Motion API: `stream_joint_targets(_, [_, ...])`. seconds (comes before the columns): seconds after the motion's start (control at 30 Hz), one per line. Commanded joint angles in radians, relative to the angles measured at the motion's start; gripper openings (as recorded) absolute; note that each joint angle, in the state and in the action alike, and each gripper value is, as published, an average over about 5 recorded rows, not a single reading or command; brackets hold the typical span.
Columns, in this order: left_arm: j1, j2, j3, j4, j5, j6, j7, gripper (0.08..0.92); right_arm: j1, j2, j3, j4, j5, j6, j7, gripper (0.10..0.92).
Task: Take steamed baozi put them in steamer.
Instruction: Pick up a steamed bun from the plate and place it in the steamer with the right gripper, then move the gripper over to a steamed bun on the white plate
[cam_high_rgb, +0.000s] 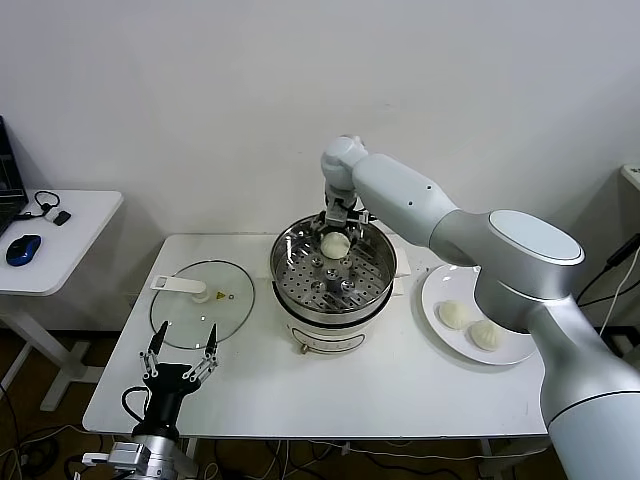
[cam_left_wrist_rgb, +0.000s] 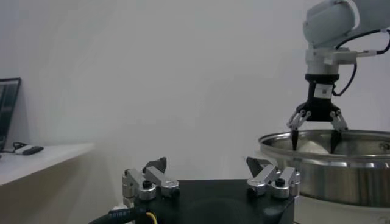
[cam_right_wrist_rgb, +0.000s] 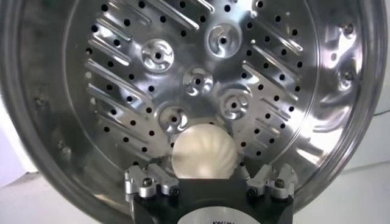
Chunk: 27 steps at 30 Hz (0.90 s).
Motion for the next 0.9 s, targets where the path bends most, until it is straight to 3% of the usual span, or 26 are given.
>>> stream_joint_targets(0.03, [0.000, -0.002, 0.002, -0.004, -0.010, 0.007, -0.001, 0.823, 0.050, -0.048, -0.036, 0.072, 0.156, -0.004, -0.048, 0.823])
stream_joint_targets(0.3, [0.000, -0.003, 0.003, -0.001, -0.007, 0.006, -0.001, 0.823, 0.216, -0.131, -0.147, 0.118, 0.567, -0.137, -0.071, 0.823])
stream_joint_targets(0.57, [0.006, -0.003, 0.005, 0.000, -0.007, -0.001, -0.002, 0.823, 0.337, -0.294, -0.300, 0.159, 0.841, -0.338, -0.103, 0.823])
stream_joint_targets(0.9, [0.001, -0.003, 0.020, -0.006, -0.014, 0.012, -0.008, 0.823, 0.347, -0.538, -0.363, 0.163, 0.913, -0.577, -0.171, 0.823])
